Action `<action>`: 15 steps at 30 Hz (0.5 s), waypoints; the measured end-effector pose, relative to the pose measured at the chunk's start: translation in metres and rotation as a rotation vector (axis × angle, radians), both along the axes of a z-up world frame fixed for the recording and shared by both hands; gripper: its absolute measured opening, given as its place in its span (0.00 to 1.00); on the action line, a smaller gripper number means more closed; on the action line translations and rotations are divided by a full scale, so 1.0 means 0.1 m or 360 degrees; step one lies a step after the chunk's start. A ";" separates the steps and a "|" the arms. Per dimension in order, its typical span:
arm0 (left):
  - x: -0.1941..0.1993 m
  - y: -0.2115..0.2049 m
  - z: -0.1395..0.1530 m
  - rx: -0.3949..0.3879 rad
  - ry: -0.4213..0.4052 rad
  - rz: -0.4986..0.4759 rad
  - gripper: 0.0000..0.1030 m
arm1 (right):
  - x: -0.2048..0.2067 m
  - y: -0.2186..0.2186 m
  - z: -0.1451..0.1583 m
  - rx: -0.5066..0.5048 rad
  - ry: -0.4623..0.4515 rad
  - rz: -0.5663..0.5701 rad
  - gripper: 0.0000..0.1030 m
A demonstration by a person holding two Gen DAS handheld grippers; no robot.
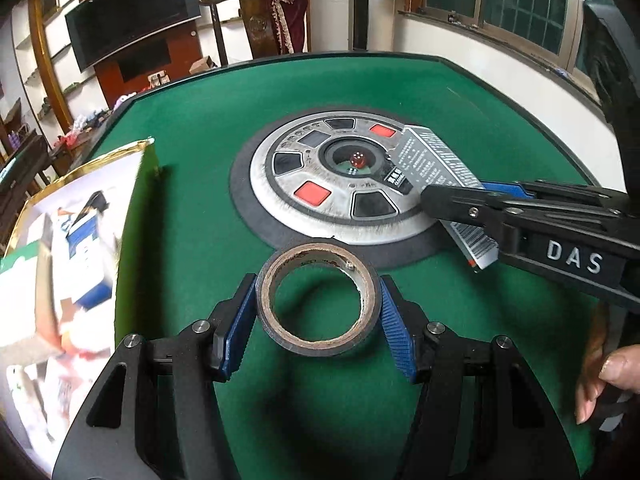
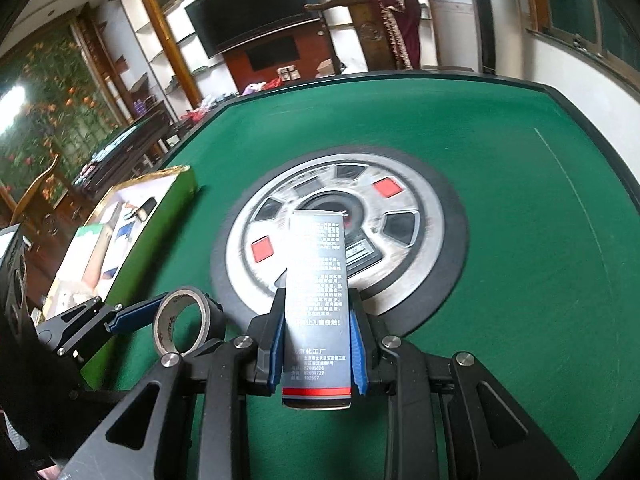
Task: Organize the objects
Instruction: 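Carry the tape roll into the tray with the left tool while the right tool carries the red-white box there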
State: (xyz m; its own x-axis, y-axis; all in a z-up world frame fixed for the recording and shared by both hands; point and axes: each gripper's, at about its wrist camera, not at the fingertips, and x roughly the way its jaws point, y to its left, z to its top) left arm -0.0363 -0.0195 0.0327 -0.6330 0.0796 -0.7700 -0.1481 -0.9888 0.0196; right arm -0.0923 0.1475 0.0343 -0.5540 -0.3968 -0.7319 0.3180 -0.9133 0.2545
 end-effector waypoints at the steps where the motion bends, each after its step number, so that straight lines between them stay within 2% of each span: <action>1: 0.06 -0.02 0.01 0.0006 0.0009 -0.0002 0.57 | 0.03 -0.02 0.01 -0.0002 0.0005 0.0006 0.26; 9: 0.44 -0.16 0.18 0.0042 0.0145 0.0006 0.57 | 0.30 -0.22 0.12 -0.0053 0.0045 0.0062 0.26; 15: 0.58 -0.26 0.22 0.0071 0.0173 0.0020 0.58 | 0.44 -0.39 0.17 -0.0061 0.0067 0.0121 0.26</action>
